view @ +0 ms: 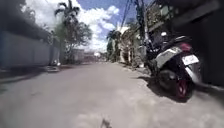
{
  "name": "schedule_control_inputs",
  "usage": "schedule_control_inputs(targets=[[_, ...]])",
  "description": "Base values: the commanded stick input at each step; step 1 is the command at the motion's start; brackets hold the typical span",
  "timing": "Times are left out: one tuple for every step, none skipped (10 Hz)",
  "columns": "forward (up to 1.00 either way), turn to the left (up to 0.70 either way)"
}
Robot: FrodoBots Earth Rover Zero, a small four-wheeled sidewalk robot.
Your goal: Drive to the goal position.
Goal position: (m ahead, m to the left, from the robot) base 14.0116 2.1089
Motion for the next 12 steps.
schedule_control_inputs(targets=[[1.0,-0.4],[1.0,-0.01],[1.0,0.0],[1.0,0.0],[1.0,0.0],[1.0,0.0],[1.0,0.0],[1.0,0.0],[1.0,0.0],[1.0,0.0],[1.0,0.0],[1.0,0.0]])
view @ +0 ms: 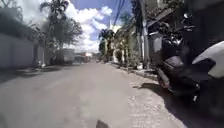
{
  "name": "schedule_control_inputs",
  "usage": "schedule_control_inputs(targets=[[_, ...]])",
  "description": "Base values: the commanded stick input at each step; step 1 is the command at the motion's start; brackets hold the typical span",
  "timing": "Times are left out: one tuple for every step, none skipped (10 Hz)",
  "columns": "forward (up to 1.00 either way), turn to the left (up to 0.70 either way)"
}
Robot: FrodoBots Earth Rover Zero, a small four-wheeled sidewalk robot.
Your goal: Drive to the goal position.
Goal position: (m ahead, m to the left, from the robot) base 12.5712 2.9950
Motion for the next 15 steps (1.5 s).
schedule_control_inputs(targets=[[1.0,0.0],[1.0,0.0],[1.0,0.0],[1.0,0.0],[1.0,0.0],[1.0,0.0],[1.0,0.0],[1.0,0.0],[1.0,0.0],[1.0,0.0],[1.0,0.0],[1.0,0.0],[1.0,0.0],[1.0,0.0],[1.0,0.0]])
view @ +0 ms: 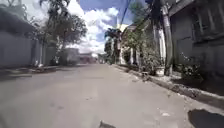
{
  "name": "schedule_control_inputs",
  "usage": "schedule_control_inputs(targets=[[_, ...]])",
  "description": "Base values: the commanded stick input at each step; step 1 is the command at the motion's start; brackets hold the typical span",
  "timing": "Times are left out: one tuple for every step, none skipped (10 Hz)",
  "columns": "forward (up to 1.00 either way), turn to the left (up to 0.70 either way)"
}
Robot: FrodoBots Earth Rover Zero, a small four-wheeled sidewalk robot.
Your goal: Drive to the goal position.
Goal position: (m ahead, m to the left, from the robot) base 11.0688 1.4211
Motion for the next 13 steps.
schedule_control_inputs(targets=[[1.0,0.0],[1.0,-0.13],[1.0,-0.4],[1.0,-0.4],[1.0,-0.29],[1.0,-0.08],[1.0,0.0],[1.0,0.01],[1.0,0.02],[1.0,0.02],[1.0,0.02],[1.0,0.02],[1.0,0.02]])
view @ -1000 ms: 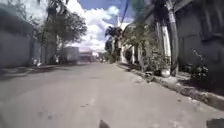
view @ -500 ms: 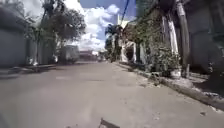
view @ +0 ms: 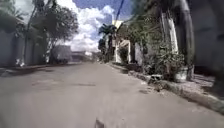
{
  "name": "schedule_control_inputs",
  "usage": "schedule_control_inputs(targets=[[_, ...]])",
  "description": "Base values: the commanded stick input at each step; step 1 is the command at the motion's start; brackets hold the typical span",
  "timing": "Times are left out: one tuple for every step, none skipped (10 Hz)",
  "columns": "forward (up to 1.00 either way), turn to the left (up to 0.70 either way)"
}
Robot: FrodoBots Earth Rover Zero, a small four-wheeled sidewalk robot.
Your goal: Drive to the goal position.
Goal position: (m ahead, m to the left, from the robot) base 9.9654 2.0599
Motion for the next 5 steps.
schedule_control_inputs(targets=[[1.0,0.02],[1.0,0.02],[1.0,0.02],[1.0,0.02],[1.0,0.0]])
